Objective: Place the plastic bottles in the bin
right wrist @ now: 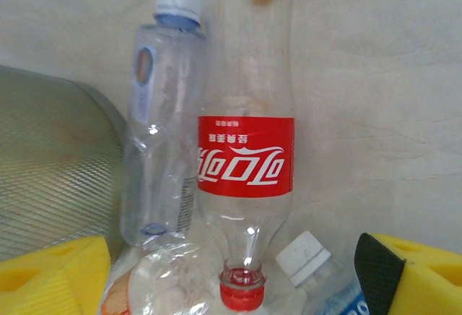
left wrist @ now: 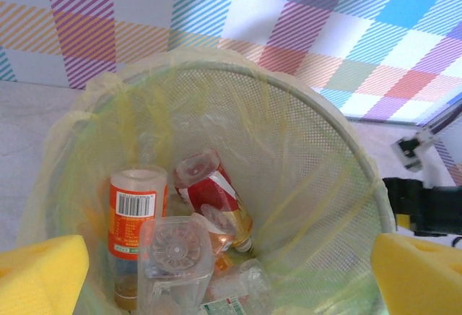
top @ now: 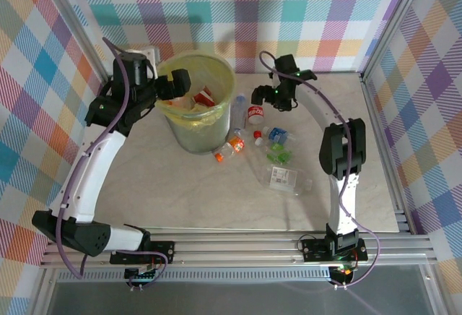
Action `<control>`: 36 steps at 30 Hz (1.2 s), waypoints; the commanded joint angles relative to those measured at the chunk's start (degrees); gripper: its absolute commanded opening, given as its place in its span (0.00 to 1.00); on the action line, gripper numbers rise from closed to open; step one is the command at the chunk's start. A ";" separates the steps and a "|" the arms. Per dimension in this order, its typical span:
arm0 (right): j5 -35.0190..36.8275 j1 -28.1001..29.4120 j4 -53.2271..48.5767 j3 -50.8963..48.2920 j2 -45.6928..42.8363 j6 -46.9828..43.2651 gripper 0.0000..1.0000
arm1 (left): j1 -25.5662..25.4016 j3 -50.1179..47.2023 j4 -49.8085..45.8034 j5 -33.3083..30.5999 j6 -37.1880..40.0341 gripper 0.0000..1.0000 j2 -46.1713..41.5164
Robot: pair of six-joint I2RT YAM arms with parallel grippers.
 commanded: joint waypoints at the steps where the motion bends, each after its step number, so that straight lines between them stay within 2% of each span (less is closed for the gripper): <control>1: -3.37 -0.16 -1.90 2.99 2.67 0.02 0.88 | 0.45 -2.01 2.77 -1.91 -1.44 1.00 -2.53; 20: -5.41 -0.11 -1.15 8.80 12.95 1.36 0.76 | 0.53 -5.11 2.95 -2.02 -1.80 1.00 -4.41; 27: -2.98 -0.14 -1.55 10.68 14.46 1.97 0.69 | 0.53 -5.41 2.95 -1.85 -1.73 1.00 -4.51; 36: 0.70 -0.13 -2.94 14.25 17.86 3.30 0.69 | 0.50 -5.77 3.04 -1.79 -1.73 1.00 -4.51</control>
